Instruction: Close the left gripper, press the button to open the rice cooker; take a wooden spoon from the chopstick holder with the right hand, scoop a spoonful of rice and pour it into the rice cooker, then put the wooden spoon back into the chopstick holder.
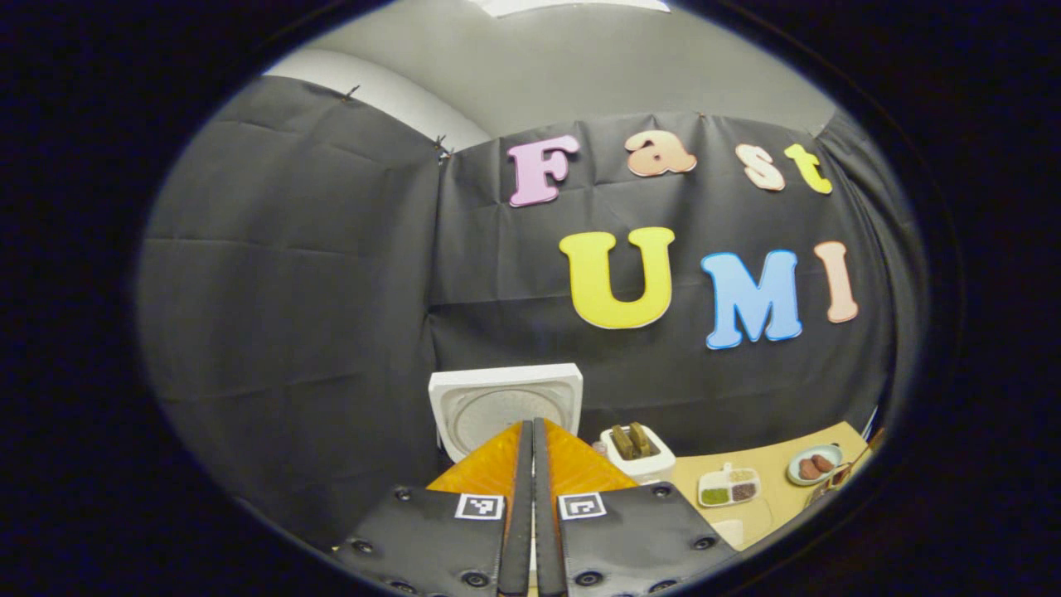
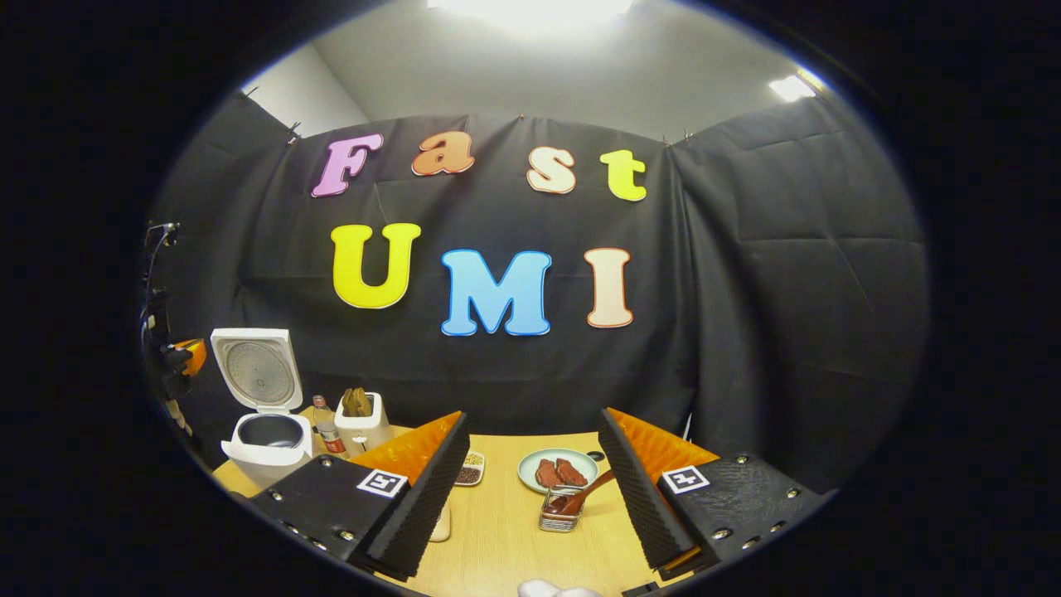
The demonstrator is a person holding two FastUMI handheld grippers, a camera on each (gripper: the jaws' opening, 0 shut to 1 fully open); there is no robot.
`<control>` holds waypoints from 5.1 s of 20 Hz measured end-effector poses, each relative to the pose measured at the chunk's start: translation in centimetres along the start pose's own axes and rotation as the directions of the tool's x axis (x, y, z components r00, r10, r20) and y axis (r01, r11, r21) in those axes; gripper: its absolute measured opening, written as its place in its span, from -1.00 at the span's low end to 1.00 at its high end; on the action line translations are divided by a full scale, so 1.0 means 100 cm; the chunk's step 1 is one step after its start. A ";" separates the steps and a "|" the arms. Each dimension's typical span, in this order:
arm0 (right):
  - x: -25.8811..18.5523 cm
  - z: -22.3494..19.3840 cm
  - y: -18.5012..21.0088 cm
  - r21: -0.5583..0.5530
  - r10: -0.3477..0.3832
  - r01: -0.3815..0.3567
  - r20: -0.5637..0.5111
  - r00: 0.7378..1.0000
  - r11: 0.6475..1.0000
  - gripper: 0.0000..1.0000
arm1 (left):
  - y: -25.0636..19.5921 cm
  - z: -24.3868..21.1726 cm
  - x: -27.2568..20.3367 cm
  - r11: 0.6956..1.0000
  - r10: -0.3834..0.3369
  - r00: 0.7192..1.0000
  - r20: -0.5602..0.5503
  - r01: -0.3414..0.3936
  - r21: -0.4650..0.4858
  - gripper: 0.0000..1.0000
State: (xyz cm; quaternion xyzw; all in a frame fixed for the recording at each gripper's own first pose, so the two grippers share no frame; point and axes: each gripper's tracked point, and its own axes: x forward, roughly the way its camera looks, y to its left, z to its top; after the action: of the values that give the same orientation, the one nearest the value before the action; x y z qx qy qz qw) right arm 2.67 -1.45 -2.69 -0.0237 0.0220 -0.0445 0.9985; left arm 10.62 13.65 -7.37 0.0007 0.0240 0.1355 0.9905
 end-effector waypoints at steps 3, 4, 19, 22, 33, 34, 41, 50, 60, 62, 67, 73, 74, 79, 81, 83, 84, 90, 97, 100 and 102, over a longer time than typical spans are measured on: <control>0.000 0.003 0.000 -0.005 -0.003 0.003 0.013 1.000 1.000 0.92 | -0.008 -0.002 -0.020 0.999 -0.045 0.998 -0.035 0.044 -0.005 -0.74; -0.001 0.003 0.000 -0.010 -0.005 0.005 0.016 1.000 1.000 0.92 | -0.014 -0.001 -0.028 0.997 -0.080 0.996 -0.035 0.080 -0.021 -0.39; 0.006 -0.086 -0.023 0.078 -0.053 0.058 -0.060 0.997 0.995 0.92 | -0.059 0.033 -0.109 0.976 -0.213 0.970 0.117 0.216 -0.017 0.99; 0.027 -0.129 -0.039 0.084 -0.074 0.084 -0.116 0.991 0.993 0.92 | -0.076 0.024 -0.110 0.968 -0.244 0.965 0.098 0.248 -0.037 0.99; 0.183 -0.263 -0.084 0.226 -0.103 0.170 -0.280 0.955 0.959 0.96 | -0.118 -0.036 -0.076 0.971 -0.238 0.971 -0.013 0.238 0.005 0.97; 0.196 -0.268 -0.087 0.231 -0.107 0.176 -0.284 0.953 0.957 0.96 | -0.120 -0.039 -0.072 0.973 -0.231 0.973 -0.016 0.231 0.001 0.92; 0.256 -0.299 -0.099 0.257 -0.122 0.211 -0.325 0.938 0.943 0.97 | -0.131 -0.053 -0.046 0.982 -0.185 0.982 -0.044 0.186 0.018 0.93; 0.267 -0.301 -0.109 0.273 -0.125 0.226 -0.341 0.932 0.935 -0.19 | -0.134 -0.059 -0.039 0.987 -0.157 0.986 -0.059 0.159 0.028 0.99; 0.259 -0.268 -0.087 0.229 -0.066 0.139 -0.299 0.952 0.963 -0.76 | -0.123 -0.053 -0.049 0.989 -0.137 0.990 -0.038 0.139 0.059 0.99; 0.253 -0.241 -0.084 0.202 -0.073 0.129 -0.265 0.962 0.971 -0.76 | -0.113 -0.054 -0.053 0.992 -0.108 0.993 -0.046 0.111 0.066 0.99; 0.227 -0.141 -0.067 0.159 -0.057 0.081 -0.150 0.987 0.984 -0.77 | -0.092 -0.044 -0.066 0.991 -0.099 0.995 -0.013 0.100 0.086 0.99; 0.191 -0.079 0.025 0.148 0.047 -0.034 -0.086 0.995 0.988 -0.77 | -0.052 -0.053 -0.073 0.990 -0.105 0.994 -0.031 0.107 0.088 0.99; 0.186 -0.079 0.048 0.150 0.079 -0.066 -0.088 0.993 0.986 -0.77 | -0.044 -0.055 -0.074 0.991 -0.106 0.994 -0.037 0.109 0.082 0.92; 0.176 -0.108 0.155 0.096 0.191 -0.182 -0.099 0.976 0.979 -0.77 | -0.013 -0.065 -0.079 0.993 -0.095 0.994 -0.049 0.098 0.061 0.99; 0.176 -0.129 0.187 0.048 0.217 -0.213 -0.118 0.969 0.976 -0.77 | -0.010 -0.069 -0.083 0.992 -0.107 0.993 -0.052 0.110 0.060 0.99; 0.178 -0.154 0.213 -0.023 0.226 -0.231 -0.132 0.965 0.973 -0.76 | -0.012 -0.072 -0.085 0.990 -0.120 0.991 -0.051 0.124 0.071 0.99; 0.180 -0.167 0.222 -0.080 0.224 -0.236 -0.140 0.965 0.968 -0.77 | -0.012 -0.074 -0.086 0.989 -0.124 0.991 -0.050 0.128 0.075 0.86; 0.191 -0.231 0.247 -0.405 0.214 -0.256 -0.147 0.966 0.878 -0.77 | -0.006 -0.077 -0.086 0.989 -0.124 0.991 -0.047 0.127 0.073 0.91; 0.192 -0.276 0.256 -0.519 0.215 -0.285 -0.192 0.958 0.806 -0.77 | 0.002 -0.087 -0.086 0.990 -0.112 0.992 -0.062 0.117 0.082 0.92; 0.188 -0.289 0.269 -0.475 0.244 -0.323 -0.221 0.944 0.819 -0.76 | 0.004 -0.088 -0.086 0.990 -0.110 0.992 -0.063 0.115 0.081 0.99; 0.186 -0.295 0.277 -0.428 0.256 -0.341 -0.246 0.935 0.837 -0.77 | 0.006 -0.088 -0.084 0.990 -0.108 0.992 -0.064 0.113 0.079 0.90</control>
State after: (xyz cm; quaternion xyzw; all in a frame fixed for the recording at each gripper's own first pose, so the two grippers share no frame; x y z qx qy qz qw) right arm 22.22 23.13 -34.24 -0.2538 0.1251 0.1168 0.9520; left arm 1.92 11.95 -15.77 0.0362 0.0592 0.0792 0.9944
